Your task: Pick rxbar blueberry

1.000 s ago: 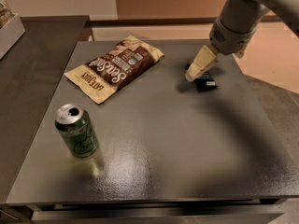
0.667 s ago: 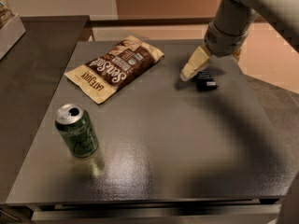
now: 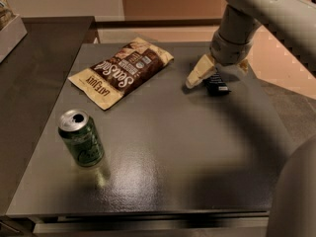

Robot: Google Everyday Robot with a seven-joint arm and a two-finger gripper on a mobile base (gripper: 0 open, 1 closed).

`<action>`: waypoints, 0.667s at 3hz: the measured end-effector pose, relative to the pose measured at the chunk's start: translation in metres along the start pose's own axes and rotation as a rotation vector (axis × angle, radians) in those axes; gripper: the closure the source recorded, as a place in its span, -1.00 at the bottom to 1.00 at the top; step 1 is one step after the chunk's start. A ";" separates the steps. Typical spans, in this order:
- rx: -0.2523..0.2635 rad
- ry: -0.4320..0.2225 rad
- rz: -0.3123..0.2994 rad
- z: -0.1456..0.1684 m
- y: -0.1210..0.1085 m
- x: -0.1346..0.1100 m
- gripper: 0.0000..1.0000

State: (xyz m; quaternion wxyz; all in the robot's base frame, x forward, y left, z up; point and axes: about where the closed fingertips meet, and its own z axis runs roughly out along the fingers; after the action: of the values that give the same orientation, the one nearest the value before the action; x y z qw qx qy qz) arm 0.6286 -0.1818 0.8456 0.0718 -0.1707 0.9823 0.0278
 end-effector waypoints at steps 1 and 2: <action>-0.009 0.017 0.019 0.010 0.000 -0.002 -1.00; -0.008 0.034 0.030 0.017 -0.001 -0.001 -0.67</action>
Offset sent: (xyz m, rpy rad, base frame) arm 0.0005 -0.0040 -0.0197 -0.0100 0.0626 -0.0432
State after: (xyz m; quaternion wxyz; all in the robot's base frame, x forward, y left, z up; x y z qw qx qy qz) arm 0.6324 -0.1813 0.8294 0.0542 -0.1565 0.9857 0.0302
